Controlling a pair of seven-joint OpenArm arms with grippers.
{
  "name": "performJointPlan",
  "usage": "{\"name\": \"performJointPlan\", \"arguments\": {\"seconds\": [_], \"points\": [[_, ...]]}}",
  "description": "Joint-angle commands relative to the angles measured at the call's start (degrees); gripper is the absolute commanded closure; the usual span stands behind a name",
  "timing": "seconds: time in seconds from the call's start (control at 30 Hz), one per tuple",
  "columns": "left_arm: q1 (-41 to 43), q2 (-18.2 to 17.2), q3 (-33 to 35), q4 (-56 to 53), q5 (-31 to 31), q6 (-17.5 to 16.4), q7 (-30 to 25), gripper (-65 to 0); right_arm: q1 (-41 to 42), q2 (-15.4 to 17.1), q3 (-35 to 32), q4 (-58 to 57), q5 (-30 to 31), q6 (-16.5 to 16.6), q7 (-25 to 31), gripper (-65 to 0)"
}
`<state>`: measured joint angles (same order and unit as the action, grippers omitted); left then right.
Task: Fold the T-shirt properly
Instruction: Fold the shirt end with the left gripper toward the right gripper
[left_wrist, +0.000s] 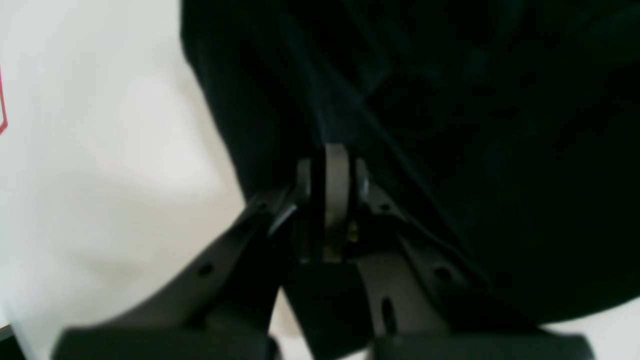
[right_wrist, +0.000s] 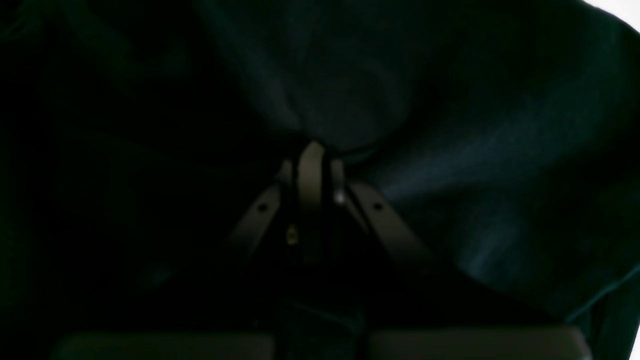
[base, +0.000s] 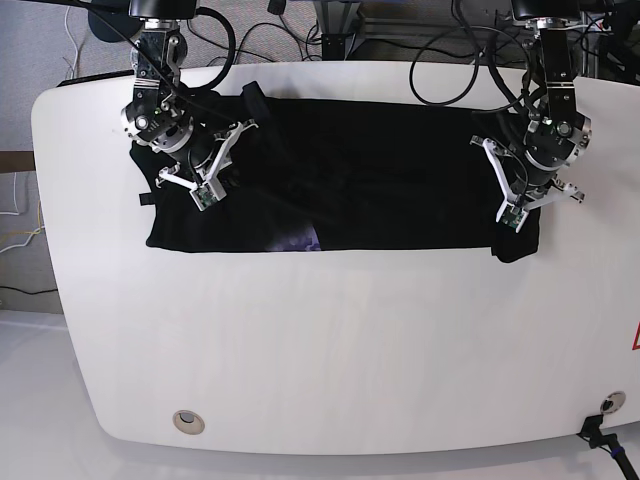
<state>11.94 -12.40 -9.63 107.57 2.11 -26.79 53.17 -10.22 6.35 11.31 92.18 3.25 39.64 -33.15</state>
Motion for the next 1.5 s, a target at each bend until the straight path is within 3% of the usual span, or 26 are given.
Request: {"name": "performJointPlan", "arguments": {"seconds": [0.0, 0.17, 0.43, 0.6, 0.8, 0.97, 1.13, 1.47], "points": [[-0.2, 0.1, -0.2, 1.9, -0.1, 0.0, -0.6, 0.0, 0.1, 0.3, 0.1, 0.3, -1.0, 0.4, -1.9, 0.0], [1.4, 3.4, -0.3, 2.5, 0.0, -5.1, -0.6, 0.0, 0.1, 0.3, 0.1, 0.3, -1.0, 0.4, -1.9, 0.0], [2.3, 9.4, 0.0, 5.3, 0.0, -9.1, -0.7, 0.0, 0.1, 0.3, 0.1, 0.3, -1.0, 0.4, -1.9, 0.0], [1.8, 10.6, 0.4, 6.8, -0.1, -12.6, -0.6, 0.0, 0.1, 0.3, 0.1, 0.3, -1.1, 0.4, -1.9, 0.0], [1.4, 14.6, 1.1, 6.8, -0.1, -13.2, -0.6, 0.0, 0.1, 0.2, 0.1, 0.2, -1.0, 0.4, -1.9, 0.0], [1.0, 15.3, 8.0, 6.6, -0.1, -13.2, -0.6, 0.0, 0.2, 0.2, 0.0, 0.2, -1.1, 0.4, -1.9, 0.0], [0.8, 20.4, 9.7, 6.3, 0.0, -13.2, -0.6, 0.0, 0.2, 0.2, 0.0, 0.2, -1.1, 0.4, -1.9, 0.0], [0.1, 20.4, 13.7, 5.0, 0.4, -13.2, -0.2, 0.0, 0.1, 0.2, 0.0, 0.2, -1.1, 0.4, -1.9, 0.0]]}}
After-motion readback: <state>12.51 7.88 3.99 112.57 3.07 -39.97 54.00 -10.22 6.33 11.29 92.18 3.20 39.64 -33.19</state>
